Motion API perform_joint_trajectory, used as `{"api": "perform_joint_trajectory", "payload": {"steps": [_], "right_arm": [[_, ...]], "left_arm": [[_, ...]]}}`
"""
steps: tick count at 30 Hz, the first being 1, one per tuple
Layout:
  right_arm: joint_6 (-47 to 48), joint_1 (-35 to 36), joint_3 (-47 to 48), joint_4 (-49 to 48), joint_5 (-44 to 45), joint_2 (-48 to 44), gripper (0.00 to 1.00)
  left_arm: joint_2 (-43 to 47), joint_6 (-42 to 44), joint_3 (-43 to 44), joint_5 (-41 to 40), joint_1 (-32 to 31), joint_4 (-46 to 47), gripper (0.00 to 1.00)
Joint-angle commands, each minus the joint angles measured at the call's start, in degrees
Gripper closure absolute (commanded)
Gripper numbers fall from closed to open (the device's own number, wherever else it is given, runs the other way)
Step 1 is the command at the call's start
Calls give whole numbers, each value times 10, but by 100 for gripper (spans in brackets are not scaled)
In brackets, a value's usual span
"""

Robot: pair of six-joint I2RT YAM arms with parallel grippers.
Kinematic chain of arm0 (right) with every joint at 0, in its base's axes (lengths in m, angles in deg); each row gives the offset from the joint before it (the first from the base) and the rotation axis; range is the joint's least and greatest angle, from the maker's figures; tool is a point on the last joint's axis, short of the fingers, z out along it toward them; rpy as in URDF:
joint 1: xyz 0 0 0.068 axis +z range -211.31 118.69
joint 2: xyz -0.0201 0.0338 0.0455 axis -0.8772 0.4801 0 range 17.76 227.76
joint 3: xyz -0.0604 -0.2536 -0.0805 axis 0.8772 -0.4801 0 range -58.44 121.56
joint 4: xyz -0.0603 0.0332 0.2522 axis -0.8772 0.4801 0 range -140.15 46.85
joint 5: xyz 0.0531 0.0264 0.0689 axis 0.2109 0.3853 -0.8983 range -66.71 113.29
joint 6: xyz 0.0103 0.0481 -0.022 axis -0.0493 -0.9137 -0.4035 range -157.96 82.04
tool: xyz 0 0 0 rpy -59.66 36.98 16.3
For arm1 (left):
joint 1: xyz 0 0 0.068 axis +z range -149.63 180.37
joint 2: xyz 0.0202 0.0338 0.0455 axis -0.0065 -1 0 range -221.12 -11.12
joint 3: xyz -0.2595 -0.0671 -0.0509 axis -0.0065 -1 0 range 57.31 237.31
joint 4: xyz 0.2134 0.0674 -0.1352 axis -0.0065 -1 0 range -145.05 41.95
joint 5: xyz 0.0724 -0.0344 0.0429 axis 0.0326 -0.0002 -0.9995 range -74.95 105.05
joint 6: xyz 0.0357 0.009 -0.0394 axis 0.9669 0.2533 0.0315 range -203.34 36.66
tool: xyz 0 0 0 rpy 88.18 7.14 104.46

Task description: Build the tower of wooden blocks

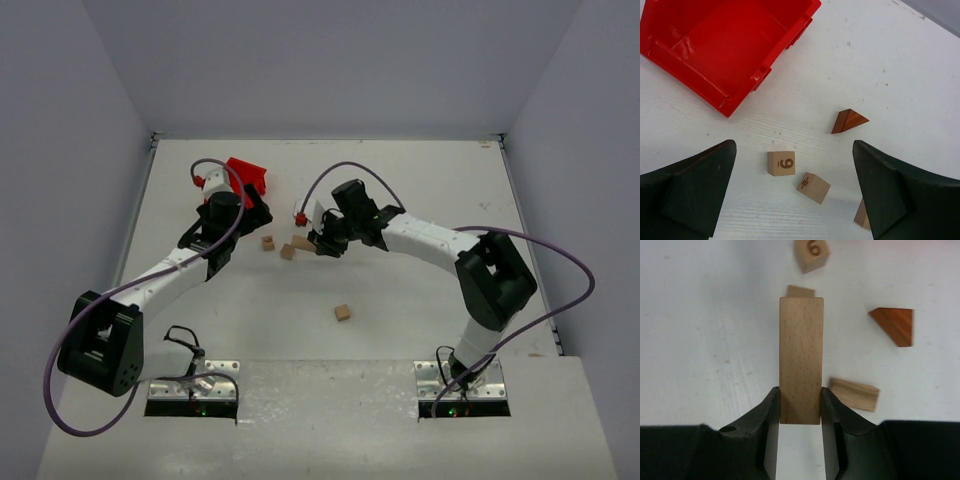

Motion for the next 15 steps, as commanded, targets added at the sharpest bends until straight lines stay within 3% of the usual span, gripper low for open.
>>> {"api": "perform_joint_trajectory", "payload": {"steps": [1, 7, 15], "right_arm": [[9, 42, -76, -27, -15, -32, 85], [-54, 80, -113, -101, 17, -5, 85], [-51, 94, -99, -99, 29, 46, 82]], "left_arm": [[12, -3, -14, 13, -5, 27, 0], [-5, 4, -24, 33, -5, 50, 0], [-38, 10, -16, 47, -5, 54, 0]]}}
